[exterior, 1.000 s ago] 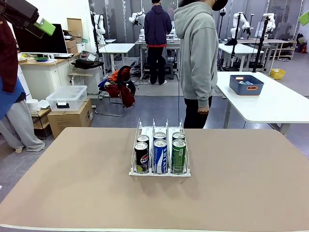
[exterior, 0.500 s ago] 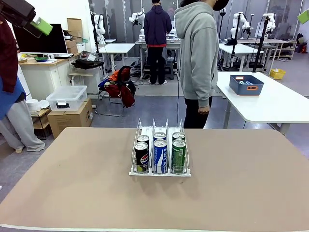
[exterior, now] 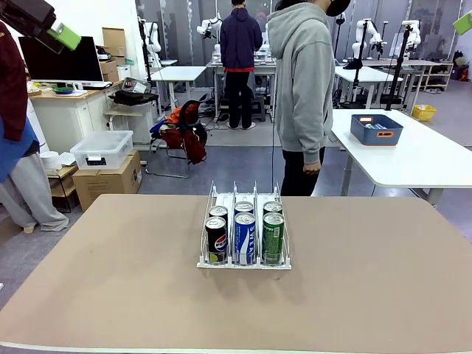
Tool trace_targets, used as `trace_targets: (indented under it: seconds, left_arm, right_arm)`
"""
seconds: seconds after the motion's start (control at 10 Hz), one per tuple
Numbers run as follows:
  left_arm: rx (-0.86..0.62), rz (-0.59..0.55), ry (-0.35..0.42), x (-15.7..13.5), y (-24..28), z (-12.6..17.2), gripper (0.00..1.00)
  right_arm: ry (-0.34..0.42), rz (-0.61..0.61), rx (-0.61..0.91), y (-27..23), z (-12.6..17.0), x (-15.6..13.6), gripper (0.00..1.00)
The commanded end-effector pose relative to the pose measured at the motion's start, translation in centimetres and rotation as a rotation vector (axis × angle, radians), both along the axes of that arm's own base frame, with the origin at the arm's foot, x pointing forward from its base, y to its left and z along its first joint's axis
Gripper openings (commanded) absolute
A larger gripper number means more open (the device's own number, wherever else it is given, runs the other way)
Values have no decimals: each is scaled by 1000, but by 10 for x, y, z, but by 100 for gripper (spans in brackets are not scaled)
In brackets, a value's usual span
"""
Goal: Fill the beverage cans into the dispenser.
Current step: Pick up the Pepsi coke handed by the human.
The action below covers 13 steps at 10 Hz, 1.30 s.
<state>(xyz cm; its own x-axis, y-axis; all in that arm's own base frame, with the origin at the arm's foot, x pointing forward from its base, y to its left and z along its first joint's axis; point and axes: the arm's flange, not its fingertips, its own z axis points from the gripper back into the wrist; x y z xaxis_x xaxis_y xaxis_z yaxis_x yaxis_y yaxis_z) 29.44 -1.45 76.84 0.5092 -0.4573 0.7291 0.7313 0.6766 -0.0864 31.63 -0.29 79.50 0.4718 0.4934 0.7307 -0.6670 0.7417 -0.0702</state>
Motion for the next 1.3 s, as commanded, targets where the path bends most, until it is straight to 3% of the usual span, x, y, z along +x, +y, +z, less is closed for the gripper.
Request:
trace_targets:
  seconds: [0.0, 1.2]
  left_arm:
    - [-6, -14, 16, -1, 1, -1, 100]
    - [-6, -14, 16, -1, 1, -1, 100]
  right_arm:
    - [4, 4, 3, 0, 0, -1, 100]
    - [4, 4, 3, 0, 0, -1, 100]
